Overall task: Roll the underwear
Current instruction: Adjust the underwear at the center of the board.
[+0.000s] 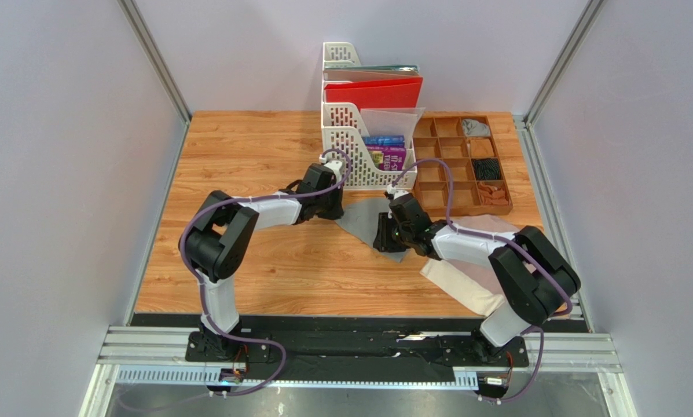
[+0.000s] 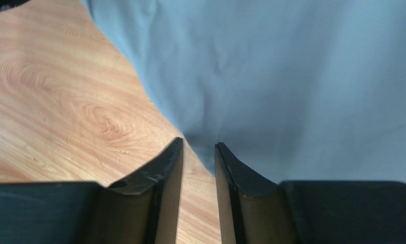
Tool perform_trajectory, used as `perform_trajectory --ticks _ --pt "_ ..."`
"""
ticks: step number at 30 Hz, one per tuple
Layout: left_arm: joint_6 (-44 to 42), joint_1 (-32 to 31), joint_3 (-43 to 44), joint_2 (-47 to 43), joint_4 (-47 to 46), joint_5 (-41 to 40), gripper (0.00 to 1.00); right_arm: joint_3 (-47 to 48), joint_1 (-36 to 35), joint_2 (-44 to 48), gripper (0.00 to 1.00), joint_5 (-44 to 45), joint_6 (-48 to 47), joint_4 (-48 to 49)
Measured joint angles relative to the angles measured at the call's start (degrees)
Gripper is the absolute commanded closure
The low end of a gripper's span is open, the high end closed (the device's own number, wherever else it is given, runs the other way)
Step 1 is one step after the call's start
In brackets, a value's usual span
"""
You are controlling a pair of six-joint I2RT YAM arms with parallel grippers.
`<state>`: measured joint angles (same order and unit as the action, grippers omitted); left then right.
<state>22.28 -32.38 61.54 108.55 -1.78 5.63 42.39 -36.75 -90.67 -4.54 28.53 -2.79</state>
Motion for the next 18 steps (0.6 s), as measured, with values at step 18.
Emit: perform_trajectory --ticks 18 --pt "-8.8 0.0 -1.0 -5.4 16.2 0.8 1.00 1.8 9.0 12.0 0.39 -0.8 -11.0 -7.9"
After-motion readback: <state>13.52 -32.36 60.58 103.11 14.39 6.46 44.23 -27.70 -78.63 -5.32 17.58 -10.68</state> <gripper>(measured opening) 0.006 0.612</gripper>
